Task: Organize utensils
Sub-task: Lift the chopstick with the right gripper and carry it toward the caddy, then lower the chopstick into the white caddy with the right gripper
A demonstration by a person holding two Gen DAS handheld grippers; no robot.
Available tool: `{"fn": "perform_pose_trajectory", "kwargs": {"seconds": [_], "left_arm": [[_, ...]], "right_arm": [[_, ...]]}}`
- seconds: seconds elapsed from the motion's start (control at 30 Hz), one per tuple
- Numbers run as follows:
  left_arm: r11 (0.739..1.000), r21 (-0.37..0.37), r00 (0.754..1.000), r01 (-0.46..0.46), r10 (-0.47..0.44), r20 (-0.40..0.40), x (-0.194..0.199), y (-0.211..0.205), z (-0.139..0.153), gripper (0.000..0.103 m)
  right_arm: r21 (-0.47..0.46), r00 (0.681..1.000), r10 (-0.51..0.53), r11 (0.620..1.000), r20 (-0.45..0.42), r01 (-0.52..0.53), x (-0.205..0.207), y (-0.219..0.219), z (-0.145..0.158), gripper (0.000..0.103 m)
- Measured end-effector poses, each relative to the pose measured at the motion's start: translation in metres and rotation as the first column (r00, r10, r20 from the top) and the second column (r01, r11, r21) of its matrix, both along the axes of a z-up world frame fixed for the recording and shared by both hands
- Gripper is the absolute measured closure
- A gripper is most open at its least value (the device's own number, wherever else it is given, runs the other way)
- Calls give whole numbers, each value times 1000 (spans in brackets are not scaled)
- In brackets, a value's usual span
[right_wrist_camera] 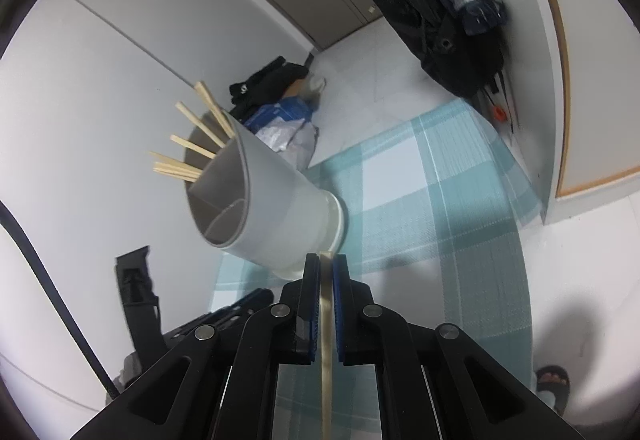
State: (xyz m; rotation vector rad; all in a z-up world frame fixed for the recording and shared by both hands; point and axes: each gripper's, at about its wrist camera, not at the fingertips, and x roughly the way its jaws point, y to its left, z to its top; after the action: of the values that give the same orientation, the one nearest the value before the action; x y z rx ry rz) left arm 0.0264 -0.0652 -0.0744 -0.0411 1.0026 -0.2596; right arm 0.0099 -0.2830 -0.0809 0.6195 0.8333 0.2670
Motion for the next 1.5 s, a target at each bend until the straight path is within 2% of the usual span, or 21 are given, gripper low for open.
{"fn": "perform_pose_trajectory", "kwargs": {"seconds": [0.17, 0.37, 0.63, 0.7, 1.1, 1.27, 1.33, 1.5], "left_arm": [[997, -83, 993, 3, 7, 115, -22, 1, 30, 102], [991, -134, 986, -12, 33, 160, 0, 21, 41, 102], [986, -169, 969, 2, 40, 243, -14, 32, 67, 102], [981, -194, 968, 14, 35, 248, -20, 35, 73, 102], [987, -160, 960, 31, 14, 278, -38, 37, 90, 102], [987, -158, 961, 38, 8, 278, -43, 37, 97, 102], [982, -183, 966, 40, 9, 259, -43, 39, 102, 102], [980, -186, 956, 64, -7, 294, -48, 36, 122, 102]], "right_arm": [[-62, 998, 12, 998, 55, -8, -7, 9, 12, 97], [-115, 995, 19, 993, 98, -7, -16, 17, 20, 98], [-173, 986, 19, 985, 166, 10, -28, 26, 35, 98], [-180, 985, 16, 984, 174, 16, -31, 28, 36, 98], [-239, 965, 46, 971, 258, 17, -50, 42, 53, 98], [-244, 961, 49, 970, 274, 20, -54, 47, 57, 98], [-240, 958, 53, 971, 282, 17, -56, 49, 60, 98], [-227, 946, 54, 974, 318, 21, -59, 49, 71, 98]]}}
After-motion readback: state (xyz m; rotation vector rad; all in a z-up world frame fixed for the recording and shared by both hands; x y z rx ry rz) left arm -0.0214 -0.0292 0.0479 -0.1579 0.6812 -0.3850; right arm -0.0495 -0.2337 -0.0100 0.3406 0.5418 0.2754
